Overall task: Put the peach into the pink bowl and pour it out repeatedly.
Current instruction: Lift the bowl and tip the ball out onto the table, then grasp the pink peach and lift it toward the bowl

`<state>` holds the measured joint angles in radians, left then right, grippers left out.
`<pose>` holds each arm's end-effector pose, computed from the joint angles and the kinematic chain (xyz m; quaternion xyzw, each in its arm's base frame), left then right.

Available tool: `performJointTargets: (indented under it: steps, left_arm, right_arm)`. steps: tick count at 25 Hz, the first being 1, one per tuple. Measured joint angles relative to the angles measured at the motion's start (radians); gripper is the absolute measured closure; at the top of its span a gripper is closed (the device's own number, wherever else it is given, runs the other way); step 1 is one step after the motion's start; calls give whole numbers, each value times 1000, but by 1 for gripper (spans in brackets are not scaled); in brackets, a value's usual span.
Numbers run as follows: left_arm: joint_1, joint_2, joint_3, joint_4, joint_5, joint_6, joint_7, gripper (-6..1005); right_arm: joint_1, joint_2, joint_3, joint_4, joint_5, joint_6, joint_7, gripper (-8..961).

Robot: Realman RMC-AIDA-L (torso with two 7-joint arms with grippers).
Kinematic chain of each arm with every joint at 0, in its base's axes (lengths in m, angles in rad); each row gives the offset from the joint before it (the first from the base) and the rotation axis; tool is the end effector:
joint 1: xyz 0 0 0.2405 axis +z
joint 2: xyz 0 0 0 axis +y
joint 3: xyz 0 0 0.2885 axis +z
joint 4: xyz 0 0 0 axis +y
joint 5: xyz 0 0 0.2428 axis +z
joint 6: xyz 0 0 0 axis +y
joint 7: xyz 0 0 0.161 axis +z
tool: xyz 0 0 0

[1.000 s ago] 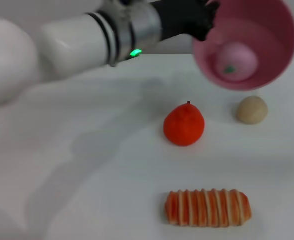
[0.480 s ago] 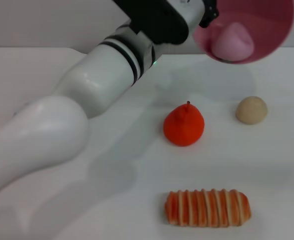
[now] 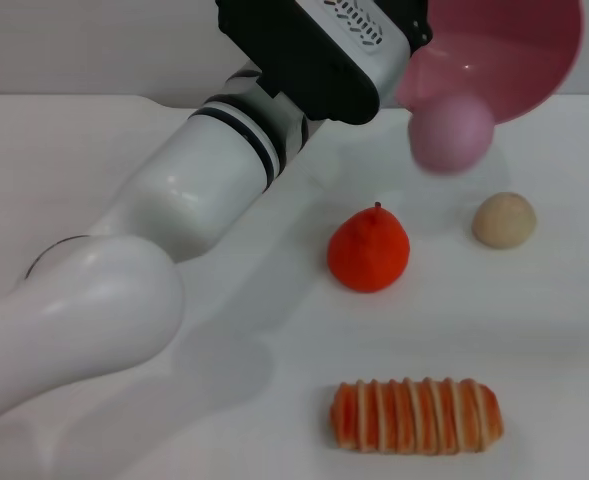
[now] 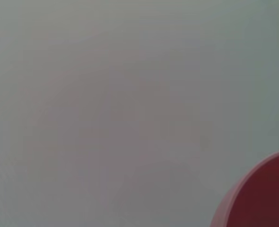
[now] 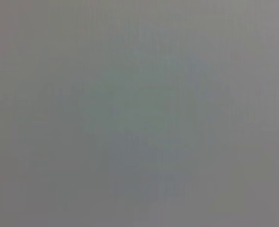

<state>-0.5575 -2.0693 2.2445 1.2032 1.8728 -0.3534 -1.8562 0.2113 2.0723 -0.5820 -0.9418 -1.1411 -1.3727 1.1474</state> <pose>-0.0593 0.4201 -0.1259 -0.8303 0.0695 -0.2182 0.5081 0.3503 0.3443 0.1715 -0.7086 0.1220 0.4197 0.5540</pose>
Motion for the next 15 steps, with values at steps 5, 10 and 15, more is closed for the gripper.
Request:
performJointTargets:
  steps: [5,10,15]
  left_arm:
    - [3,1,-3,-2,0,4,-1,961]
    - [4,2,-10,-4,-4,7,-1,961]
    - [6,3,-66,-4,-9,60,-34,960]
  right_arm:
    - [6,-1,-5,13,-6,5,0,419]
    - [8,0,-6,24,-6,6,0,420]
    - [8,0,-31,24,-16,7,24,419]
